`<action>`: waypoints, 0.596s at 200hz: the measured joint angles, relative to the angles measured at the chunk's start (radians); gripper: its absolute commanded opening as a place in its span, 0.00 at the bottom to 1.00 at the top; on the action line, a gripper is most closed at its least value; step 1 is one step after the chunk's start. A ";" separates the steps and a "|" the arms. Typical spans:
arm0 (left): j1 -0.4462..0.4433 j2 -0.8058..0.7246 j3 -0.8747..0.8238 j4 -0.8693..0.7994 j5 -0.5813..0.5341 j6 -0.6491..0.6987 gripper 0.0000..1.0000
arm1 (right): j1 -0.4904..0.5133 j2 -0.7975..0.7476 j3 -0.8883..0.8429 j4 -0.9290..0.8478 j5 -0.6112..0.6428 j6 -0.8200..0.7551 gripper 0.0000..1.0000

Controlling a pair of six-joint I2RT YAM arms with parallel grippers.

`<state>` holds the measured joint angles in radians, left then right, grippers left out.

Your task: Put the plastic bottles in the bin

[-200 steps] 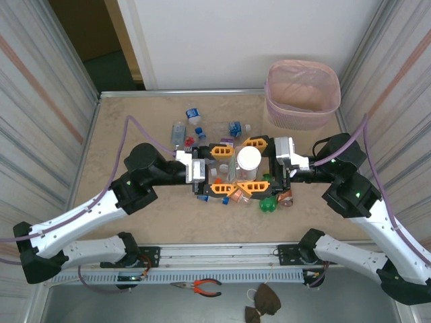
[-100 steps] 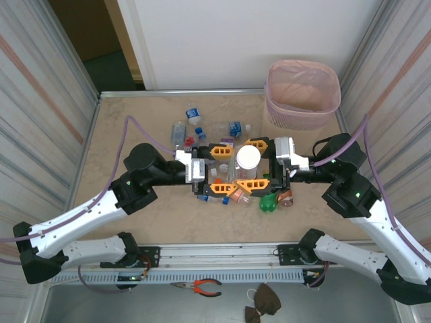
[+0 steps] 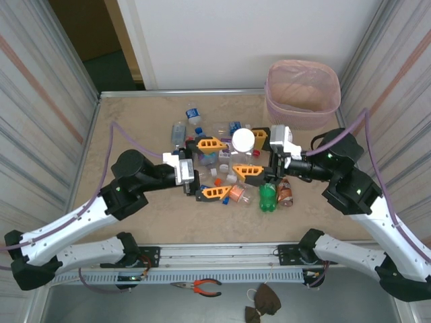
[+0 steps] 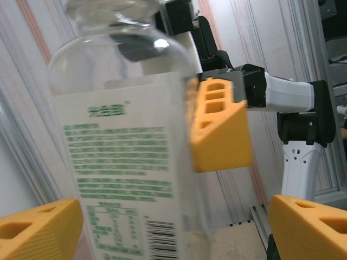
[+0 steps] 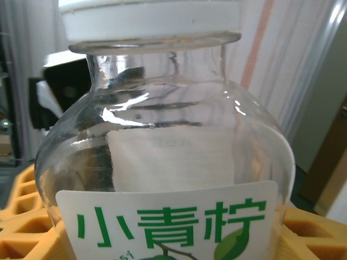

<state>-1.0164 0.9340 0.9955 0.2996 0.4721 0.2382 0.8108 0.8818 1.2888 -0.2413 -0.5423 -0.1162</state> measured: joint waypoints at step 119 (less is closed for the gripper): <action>0.090 -0.098 -0.064 -0.289 -0.372 -0.140 0.89 | -0.449 0.401 0.353 -0.234 0.253 0.058 0.47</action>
<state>-0.9260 0.8356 0.9310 0.0105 0.1005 0.0982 0.3614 1.2823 1.6421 -0.4751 -0.2890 -0.0582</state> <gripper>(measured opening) 0.898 0.643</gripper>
